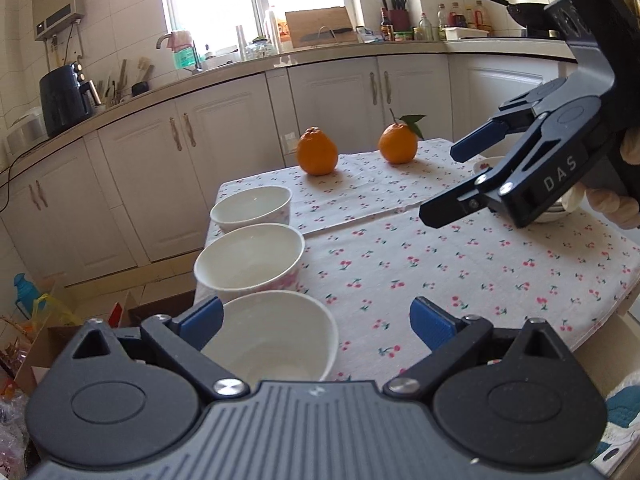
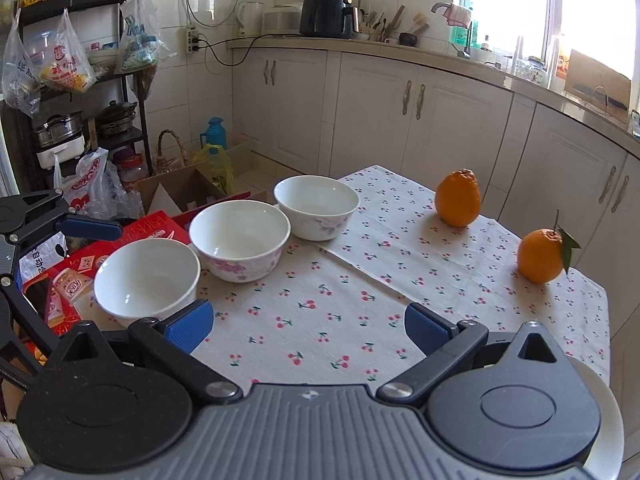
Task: Organize plates and bowls
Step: 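Move the right tool to the pink-floral white bowl, then close the right gripper on the bowl's rim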
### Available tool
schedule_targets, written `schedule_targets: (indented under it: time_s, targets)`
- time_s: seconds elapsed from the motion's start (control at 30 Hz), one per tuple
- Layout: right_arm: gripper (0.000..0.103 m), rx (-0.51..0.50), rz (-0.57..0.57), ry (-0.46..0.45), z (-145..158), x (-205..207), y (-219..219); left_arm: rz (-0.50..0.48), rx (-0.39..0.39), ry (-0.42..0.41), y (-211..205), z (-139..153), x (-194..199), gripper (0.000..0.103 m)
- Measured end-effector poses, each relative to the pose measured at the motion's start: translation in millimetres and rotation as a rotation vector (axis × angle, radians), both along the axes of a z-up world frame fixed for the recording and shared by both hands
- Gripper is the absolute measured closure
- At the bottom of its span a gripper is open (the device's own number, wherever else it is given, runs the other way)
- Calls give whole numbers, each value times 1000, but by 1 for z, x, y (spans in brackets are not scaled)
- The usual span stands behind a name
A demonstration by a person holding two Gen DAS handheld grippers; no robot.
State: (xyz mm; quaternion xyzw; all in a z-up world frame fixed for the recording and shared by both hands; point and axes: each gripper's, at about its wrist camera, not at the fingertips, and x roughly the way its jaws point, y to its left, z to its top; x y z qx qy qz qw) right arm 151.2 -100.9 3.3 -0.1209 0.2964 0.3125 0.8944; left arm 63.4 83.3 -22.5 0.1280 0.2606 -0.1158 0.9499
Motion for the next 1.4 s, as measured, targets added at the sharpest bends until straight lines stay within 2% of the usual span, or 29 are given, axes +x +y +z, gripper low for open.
schedule_targets:
  time_s: [0.23, 0.4, 0.8, 1.03, 1.23, 1.4]
  targets:
    - [0, 4, 72, 43, -7, 2, 42, 22, -5, 39, 36, -19, -6, 3]
    - [0, 2, 117, 99, -16, 7, 64, 3, -23, 60, 49, -32, -1, 4]
    - [3, 16, 172, 204, -36, 20, 96, -45, -68, 88, 59, -45, 8, 7]
    - [21, 18, 211, 251, -43, 28, 111, -63, -91, 100, 62, -46, 10, 13]
    - [30, 29, 223, 283, -47, 37, 117, -69, -103, 101, 64, -45, 13, 16]
    - [33, 44, 224, 312, -50, 43, 117, -73, -109, 108, 68, -47, 15, 18]
